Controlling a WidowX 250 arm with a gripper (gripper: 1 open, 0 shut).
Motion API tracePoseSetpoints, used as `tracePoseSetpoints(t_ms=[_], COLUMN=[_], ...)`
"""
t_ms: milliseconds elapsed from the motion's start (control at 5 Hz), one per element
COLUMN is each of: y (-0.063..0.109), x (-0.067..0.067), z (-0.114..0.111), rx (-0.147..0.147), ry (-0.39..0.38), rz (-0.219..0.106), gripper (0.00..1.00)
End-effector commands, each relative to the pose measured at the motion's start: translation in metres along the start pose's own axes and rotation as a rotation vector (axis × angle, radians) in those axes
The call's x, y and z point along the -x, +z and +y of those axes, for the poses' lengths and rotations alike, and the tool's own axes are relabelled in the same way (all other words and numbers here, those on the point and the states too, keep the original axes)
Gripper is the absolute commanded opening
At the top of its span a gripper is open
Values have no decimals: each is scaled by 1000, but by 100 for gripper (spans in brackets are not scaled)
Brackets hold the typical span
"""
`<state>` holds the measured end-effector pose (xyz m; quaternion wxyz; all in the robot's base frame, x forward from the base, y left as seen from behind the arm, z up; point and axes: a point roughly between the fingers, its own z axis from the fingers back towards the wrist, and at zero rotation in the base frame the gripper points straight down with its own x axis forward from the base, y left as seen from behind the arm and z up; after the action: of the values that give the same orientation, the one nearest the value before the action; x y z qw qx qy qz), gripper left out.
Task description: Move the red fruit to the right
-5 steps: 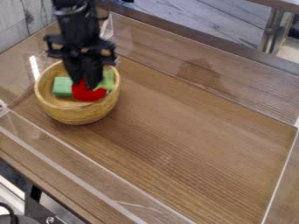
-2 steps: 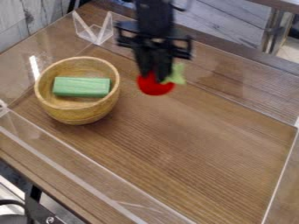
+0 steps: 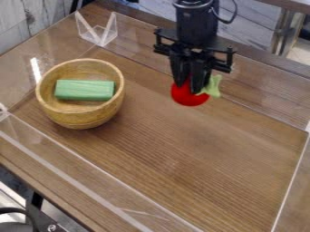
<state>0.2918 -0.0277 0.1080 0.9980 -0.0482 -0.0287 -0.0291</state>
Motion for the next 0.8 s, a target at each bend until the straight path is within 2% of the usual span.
tracePoseSetpoints(t_ms=[0, 200, 600], y=[13, 12, 2], x=[-9, -9, -6], z=[-11, -18, -48], rx=[5, 9, 17], ry=[-74, -127, -238], rz=[-39, -28, 3], gripper=[0, 0, 0])
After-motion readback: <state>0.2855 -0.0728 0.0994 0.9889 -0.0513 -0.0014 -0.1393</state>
